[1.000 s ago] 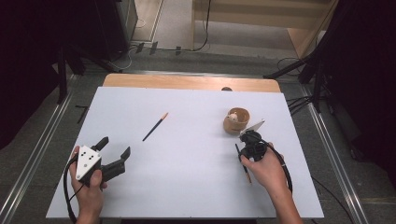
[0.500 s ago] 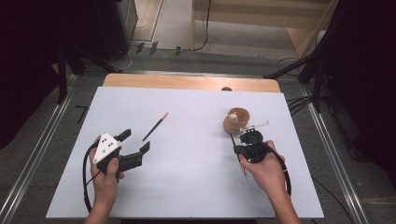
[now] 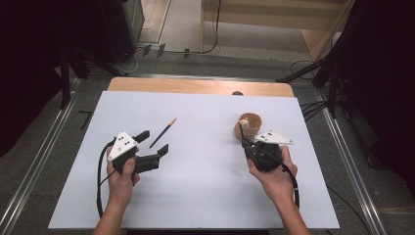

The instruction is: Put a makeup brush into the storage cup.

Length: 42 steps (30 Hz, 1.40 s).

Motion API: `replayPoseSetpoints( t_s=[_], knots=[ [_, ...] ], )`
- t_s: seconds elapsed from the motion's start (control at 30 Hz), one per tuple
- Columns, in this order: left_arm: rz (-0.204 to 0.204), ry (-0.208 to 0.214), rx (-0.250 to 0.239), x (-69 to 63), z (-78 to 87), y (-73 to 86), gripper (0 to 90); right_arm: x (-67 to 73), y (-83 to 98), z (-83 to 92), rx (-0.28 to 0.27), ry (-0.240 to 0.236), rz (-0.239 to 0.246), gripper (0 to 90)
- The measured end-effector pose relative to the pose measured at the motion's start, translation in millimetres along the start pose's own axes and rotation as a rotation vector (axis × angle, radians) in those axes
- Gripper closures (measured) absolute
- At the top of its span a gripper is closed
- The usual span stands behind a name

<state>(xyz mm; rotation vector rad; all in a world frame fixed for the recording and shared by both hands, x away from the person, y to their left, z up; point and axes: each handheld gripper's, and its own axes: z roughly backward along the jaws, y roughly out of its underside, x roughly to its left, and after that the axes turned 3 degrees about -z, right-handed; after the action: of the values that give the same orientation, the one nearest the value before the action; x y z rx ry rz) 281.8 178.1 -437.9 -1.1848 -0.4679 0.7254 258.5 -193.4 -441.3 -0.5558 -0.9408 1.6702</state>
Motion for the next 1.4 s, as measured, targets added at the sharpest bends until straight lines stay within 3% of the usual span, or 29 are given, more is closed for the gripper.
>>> replayPoseSetpoints(
  t_s=[0.13,0.27,0.47,0.63,0.7,0.73,0.9,1.2,1.4],
  knots=[
    [-0.002,0.054,0.008,-0.8,-8.9,-4.7,18.6,7.7,2.2,-0.4,-0.042,0.031,0.083,85.2],
    [0.027,0.086,-0.013,0.1,-11.7,-8.9,19.0,12.9,5.1,-2.4,-0.093,0.041,0.149,85.2],
    [-0.006,0.134,-0.012,-5.4,-15.6,-14.1,19.5,19.4,8.4,-3.4,-0.152,-0.017,0.156,85.2],
    [-0.002,0.170,-0.011,-11.6,-19.5,-16.6,20.1,36.0,14.8,-8.3,-0.183,-0.038,0.224,85.2],
    [0.001,0.186,-0.014,-14.7,-21.1,-17.4,20.6,43.4,16.4,-9.1,-0.188,-0.022,0.262,85.2],
    [0.004,0.192,-0.010,-16.6,-22.3,-17.7,23.3,49.8,17.5,-9.8,-0.195,-0.018,0.308,85.2],
    [-0.002,0.226,0.016,-25.1,-27.2,-18.4,31.4,61.8,20.6,-11.5,-0.212,-0.031,0.376,85.2],
    [0.040,0.306,0.051,-33.1,-35.3,-20.0,44.5,80.7,26.7,-11.7,-0.253,-0.049,0.478,85.2],
    [0.051,0.327,0.074,-33.3,-38.2,-19.0,58.8,94.6,31.4,-13.7,-0.263,-0.079,0.536,85.2]
  ],
)
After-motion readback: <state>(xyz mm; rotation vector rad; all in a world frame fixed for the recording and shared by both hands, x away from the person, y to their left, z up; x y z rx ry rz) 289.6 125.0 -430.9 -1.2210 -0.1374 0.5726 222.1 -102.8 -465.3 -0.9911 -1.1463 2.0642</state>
